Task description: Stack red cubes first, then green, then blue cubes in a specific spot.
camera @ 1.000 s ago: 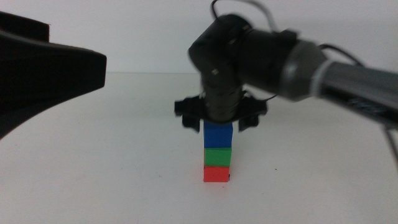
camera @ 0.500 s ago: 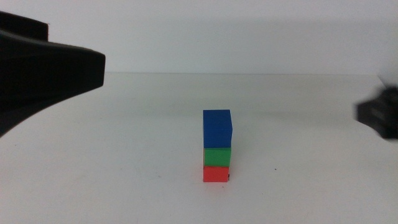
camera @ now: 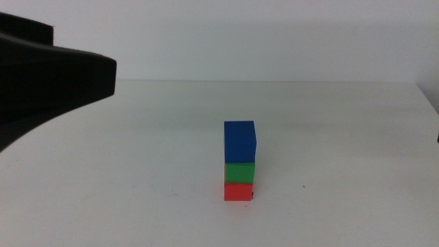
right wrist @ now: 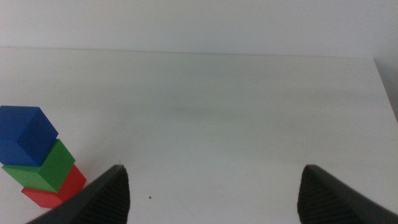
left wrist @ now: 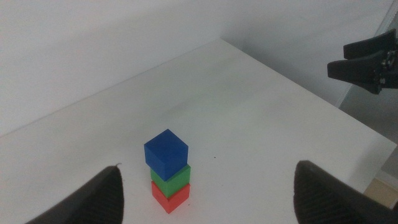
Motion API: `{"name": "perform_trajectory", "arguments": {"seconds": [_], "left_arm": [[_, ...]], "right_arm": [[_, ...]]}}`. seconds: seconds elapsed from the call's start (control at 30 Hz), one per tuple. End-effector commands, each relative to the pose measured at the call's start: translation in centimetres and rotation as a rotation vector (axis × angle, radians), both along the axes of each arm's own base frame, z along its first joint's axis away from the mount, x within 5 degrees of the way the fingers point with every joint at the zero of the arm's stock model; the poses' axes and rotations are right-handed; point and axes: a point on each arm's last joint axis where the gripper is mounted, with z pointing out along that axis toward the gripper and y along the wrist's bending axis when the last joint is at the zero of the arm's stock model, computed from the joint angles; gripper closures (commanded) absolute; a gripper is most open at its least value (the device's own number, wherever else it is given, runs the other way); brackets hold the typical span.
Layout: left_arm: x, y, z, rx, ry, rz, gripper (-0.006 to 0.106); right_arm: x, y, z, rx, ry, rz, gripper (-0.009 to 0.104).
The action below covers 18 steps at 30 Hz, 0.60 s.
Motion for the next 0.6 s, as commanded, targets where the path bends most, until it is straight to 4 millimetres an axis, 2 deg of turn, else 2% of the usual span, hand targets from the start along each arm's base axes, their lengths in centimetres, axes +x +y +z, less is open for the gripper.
{"name": "perform_trajectory", "arguments": {"seconds": [0.0,0.1,0.2,0.37,0.5,0.57], "left_arm": [[0.1,0.0,-0.1,-0.004,-0.012,0.007,0.007],[0.8,-0.2,-1.0,-0.052,-0.074,0.035,0.007],[1.4,-0.2,-3.0,-0.142,-0.175,0.078,0.007],[1.9,1.2,-9.7,-0.151,-0.199,0.209,0.007],[0.6,4.1,-15.5,-0.072,-0.165,0.384,0.007],[-0.4,5.3,-18.1,-0.048,-0.177,0.471,0.007]], "right_arm": [[0.0,-0.1,-0.1,-0.009,-0.007,-0.004,0.002],[0.0,-0.1,-0.1,-0.009,-0.007,-0.004,0.002],[0.0,-0.1,-0.2,-0.01,-0.004,-0.004,0.002],[-0.2,-0.5,-0.9,-0.079,-0.066,-0.013,0.002],[-1.5,-1.0,-4.0,-0.061,-0.172,-0.044,0.002],[-2.6,-1.4,-6.4,-0.059,-0.198,-0.07,0.002]]}}
